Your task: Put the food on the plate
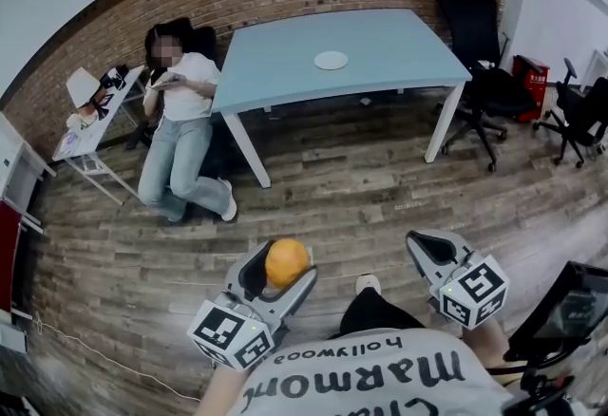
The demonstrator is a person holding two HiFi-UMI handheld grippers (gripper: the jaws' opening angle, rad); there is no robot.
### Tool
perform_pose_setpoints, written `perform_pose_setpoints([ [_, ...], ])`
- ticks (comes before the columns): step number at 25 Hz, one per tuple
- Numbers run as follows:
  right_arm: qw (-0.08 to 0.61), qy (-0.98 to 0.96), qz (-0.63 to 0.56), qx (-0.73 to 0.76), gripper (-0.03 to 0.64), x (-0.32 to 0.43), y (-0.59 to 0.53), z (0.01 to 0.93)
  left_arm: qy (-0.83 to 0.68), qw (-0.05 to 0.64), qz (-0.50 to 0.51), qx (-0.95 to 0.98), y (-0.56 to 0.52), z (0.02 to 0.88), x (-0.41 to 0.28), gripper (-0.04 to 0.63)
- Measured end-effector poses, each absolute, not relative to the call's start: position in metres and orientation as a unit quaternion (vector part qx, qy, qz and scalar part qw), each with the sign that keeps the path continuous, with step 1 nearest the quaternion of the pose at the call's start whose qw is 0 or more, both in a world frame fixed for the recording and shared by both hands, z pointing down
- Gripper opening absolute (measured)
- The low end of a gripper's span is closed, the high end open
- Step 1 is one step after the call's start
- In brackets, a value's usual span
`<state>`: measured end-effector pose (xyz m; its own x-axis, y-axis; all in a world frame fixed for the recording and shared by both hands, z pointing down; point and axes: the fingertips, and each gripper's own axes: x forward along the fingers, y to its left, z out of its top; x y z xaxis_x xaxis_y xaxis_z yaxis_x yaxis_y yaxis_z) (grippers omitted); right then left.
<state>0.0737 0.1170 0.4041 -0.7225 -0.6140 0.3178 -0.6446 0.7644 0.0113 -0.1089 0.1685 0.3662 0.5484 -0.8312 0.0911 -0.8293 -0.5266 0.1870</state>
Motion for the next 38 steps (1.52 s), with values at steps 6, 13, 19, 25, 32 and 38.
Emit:
perform_pose_setpoints([
  [6, 0.151, -0.927, 0.071, 0.336, 0.011, 0.077, 0.058, 0.414, -0.487, 0.096, -0.013, 0.868, 0.109, 0.365, -0.106, 0.337],
  [13, 0.142, -0.928, 0.085, 0.334, 0.011, 0.101, -0.027, 0.402, -0.498, 0.125, -0.032, 0.858, 0.027, 0.362, -0.094, 0.337],
  [19, 0.135, -0.93, 0.109, 0.324, 0.011, 0.114, -0.093, 0.401, -0.511, 0.132, -0.022, 0.849, -0.031, 0.358, -0.084, 0.337],
  [25, 0.138, -0.933, 0.115, 0.313, 0.011, 0.117, -0.147, 0.409, -0.527, 0.132, -0.026, 0.839, -0.083, 0.362, -0.089, 0.337],
  [32, 0.129, -0.931, 0.149, 0.307, 0.011, 0.127, -0.183, 0.421, -0.534, 0.138, -0.024, 0.834, -0.119, 0.371, -0.083, 0.337],
  [38, 0.134, -0.929, 0.16, 0.305, 0.011, 0.118, -0.204, 0.434, -0.53, 0.144, -0.014, 0.835, -0.141, 0.378, -0.086, 0.337],
])
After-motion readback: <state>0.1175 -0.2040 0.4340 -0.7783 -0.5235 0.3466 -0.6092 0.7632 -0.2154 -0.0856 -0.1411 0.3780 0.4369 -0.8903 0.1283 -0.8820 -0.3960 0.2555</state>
